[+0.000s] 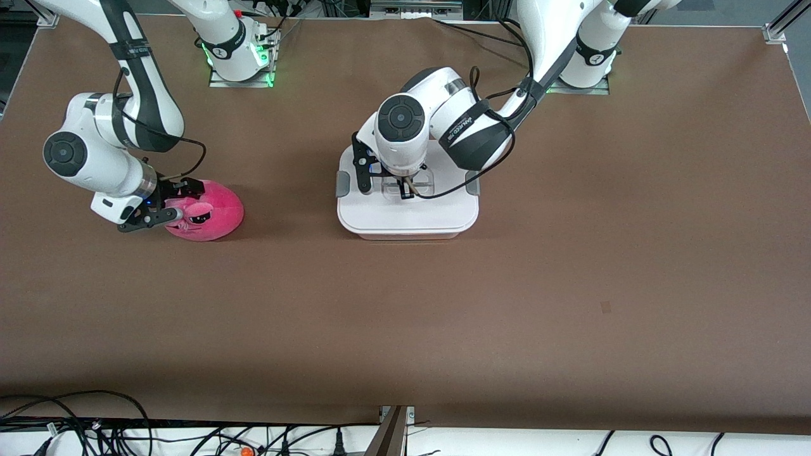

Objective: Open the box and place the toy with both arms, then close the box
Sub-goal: 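Grasp the lid handle with the left gripper while the right gripper grasps the plush, then lift the lid off the box with the left gripper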

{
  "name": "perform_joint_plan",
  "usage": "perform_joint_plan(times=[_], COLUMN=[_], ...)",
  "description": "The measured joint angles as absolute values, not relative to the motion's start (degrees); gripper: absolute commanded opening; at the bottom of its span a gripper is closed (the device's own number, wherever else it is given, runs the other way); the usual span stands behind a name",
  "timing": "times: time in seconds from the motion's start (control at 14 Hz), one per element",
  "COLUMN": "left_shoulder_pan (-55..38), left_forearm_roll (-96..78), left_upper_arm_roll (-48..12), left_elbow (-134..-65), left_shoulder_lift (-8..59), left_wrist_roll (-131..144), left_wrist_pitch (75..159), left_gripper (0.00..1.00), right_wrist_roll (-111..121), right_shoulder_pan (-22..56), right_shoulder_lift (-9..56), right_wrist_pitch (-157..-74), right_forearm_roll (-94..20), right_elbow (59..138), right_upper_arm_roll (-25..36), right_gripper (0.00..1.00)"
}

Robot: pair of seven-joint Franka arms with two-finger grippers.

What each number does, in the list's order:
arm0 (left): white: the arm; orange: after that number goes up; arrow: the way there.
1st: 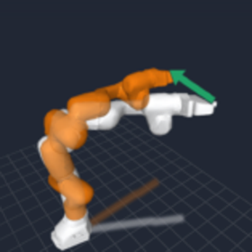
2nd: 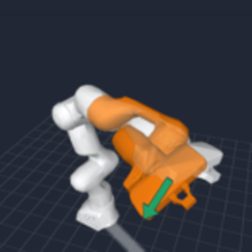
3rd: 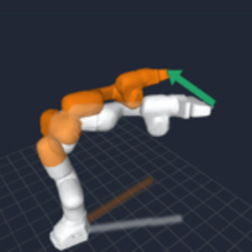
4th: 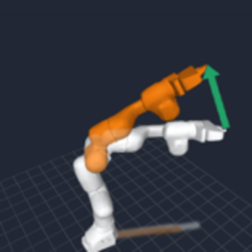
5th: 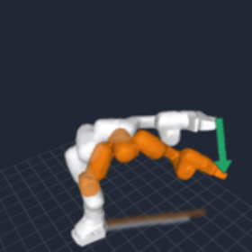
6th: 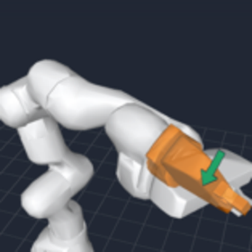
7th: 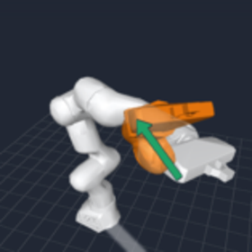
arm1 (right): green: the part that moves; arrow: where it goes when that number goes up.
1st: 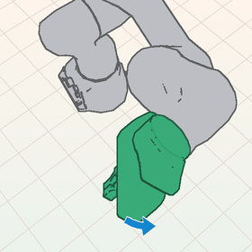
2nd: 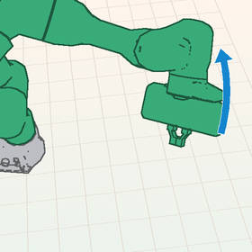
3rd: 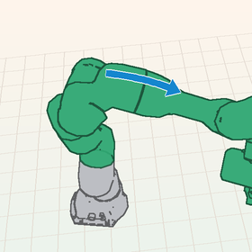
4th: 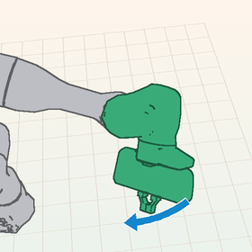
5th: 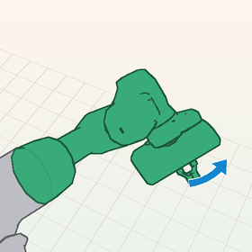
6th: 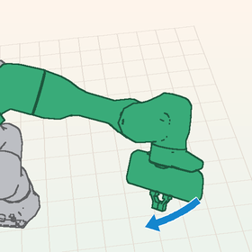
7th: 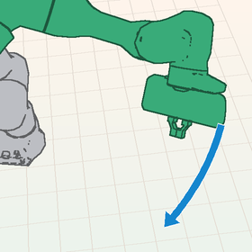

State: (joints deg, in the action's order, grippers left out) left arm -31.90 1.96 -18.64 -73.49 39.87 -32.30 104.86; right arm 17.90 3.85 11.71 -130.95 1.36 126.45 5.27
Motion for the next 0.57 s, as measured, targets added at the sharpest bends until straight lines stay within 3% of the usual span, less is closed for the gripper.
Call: perform_joint_plan(times=[0.07,0.14,0.57], left_shoulder_pan=[-31.86,-31.8,-31.26], left_forearm_roll=[1.96,1.96,1.78], left_upper_arm_roll=[-18.64,-18.63,-18.78], left_elbow=[-73.49,-73.49,-73.13], left_shoulder_lift=[39.87,39.87,39.57], left_wrist_roll=[-32.32,-32.33,-33.08], left_wrist_pitch=[104.86,104.86,104.57], left_gripper=[0.0,0.0,0.0], right_wrist_roll=[17.9,17.86,17.53], right_shoulder_pan=[3.86,3.86,4.05], right_shoulder_lift=[11.86,11.96,12.12], right_wrist_pitch=[-131.82,-132.36,-133.2], right_forearm_roll=[1.31,1.29,1.11], right_elbow=[126.45,126.42,125.29], right_upper_arm_roll=[4.79,4.29,2.71], right_gripper=[0.04,0.0,0.0])
